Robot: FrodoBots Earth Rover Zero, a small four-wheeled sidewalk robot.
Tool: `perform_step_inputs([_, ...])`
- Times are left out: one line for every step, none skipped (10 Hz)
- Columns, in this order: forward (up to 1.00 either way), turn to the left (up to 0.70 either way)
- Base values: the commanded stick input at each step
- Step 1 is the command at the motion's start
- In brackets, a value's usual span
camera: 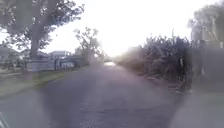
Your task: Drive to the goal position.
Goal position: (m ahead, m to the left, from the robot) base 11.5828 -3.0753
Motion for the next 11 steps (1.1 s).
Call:
perform_step_inputs([1.0,0.0])
perform_step_inputs([1.0,0.0])
perform_step_inputs([1.0,0.0])
perform_step_inputs([1.0,0.0])
perform_step_inputs([1.0,0.0])
perform_step_inputs([1.0,0.0])
perform_step_inputs([1.0,0.0])
perform_step_inputs([1.0,0.0])
perform_step_inputs([1.0,0.0])
perform_step_inputs([1.0,0.0])
perform_step_inputs([1.0,0.0])
